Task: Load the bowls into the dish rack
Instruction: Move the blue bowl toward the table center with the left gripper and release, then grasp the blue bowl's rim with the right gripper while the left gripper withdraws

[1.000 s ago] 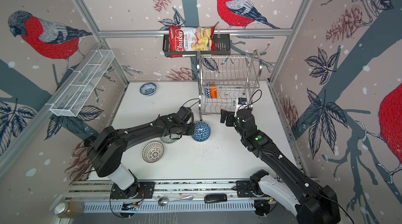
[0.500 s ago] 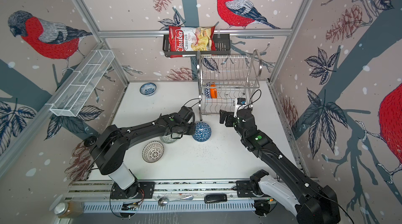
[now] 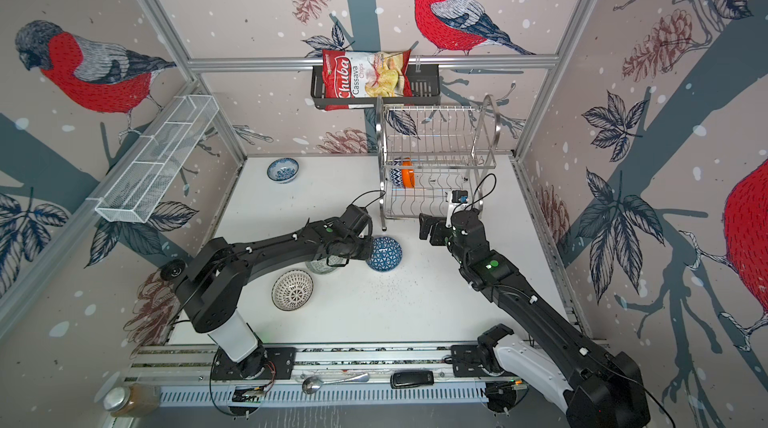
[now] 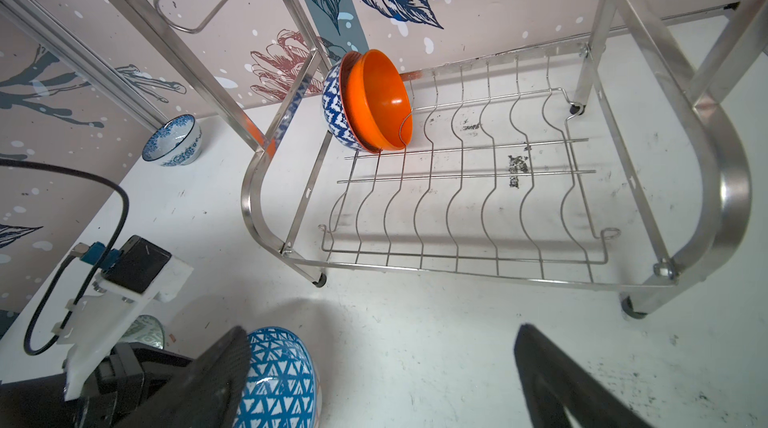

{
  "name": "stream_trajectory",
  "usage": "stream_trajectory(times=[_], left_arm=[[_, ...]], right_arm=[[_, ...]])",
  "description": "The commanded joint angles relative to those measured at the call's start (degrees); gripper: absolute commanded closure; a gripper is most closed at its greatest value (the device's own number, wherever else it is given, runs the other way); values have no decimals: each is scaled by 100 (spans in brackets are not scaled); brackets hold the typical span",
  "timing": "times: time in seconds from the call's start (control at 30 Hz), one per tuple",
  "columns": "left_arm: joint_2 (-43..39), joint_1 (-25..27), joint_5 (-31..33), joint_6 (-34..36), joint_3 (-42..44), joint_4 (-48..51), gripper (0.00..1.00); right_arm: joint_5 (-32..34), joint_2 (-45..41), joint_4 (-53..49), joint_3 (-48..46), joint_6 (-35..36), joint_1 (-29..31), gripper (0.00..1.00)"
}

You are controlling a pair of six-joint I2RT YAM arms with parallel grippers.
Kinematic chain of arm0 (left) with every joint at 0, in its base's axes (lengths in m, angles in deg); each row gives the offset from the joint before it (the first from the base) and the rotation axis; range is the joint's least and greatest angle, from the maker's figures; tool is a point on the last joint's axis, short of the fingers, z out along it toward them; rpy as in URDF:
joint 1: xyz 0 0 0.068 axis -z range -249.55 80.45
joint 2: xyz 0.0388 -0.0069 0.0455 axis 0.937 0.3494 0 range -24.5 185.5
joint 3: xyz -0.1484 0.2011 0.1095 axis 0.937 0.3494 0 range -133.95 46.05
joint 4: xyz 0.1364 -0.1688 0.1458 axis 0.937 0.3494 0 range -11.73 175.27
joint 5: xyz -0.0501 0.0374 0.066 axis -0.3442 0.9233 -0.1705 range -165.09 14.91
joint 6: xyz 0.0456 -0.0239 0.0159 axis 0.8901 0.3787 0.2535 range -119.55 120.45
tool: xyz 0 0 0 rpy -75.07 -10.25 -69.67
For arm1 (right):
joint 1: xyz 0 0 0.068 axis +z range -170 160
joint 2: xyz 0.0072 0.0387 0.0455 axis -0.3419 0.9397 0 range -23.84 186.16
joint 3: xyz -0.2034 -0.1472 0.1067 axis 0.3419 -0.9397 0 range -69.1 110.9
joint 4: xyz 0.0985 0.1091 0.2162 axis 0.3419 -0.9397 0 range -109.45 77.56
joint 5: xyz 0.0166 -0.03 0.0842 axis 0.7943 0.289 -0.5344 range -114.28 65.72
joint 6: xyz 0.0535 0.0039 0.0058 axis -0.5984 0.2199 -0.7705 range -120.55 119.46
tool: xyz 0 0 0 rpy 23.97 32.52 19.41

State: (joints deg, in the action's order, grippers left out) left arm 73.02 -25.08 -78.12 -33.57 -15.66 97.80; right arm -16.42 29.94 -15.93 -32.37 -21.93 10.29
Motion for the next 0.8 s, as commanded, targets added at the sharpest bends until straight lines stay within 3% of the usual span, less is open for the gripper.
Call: stream_trajectory(times=[0.0, 0.23, 0.33, 0.43, 0.7, 0.77], left_arm=[[-41, 9, 59, 97, -82, -57, 63], [-355, -225, 115, 240, -284, 260, 39], [-787, -514, 61, 300, -314, 364, 25], [-1306, -870, 227, 260, -282, 438, 5], [-2164, -1762, 417, 267, -54, 144, 2], [-2305, -1981, 223, 209, 117, -118, 2]], right_arm=[[-61, 5, 112, 49, -19, 9, 1], [-163, 69, -6, 154, 47, 64, 0], [-12, 192, -110, 251, 110, 282, 0], [253, 451, -245, 390, 132, 641, 0], [1076, 1631, -669, 946, 35, 2057, 0], [1257, 2073, -935, 1217, -1, 2354, 0]])
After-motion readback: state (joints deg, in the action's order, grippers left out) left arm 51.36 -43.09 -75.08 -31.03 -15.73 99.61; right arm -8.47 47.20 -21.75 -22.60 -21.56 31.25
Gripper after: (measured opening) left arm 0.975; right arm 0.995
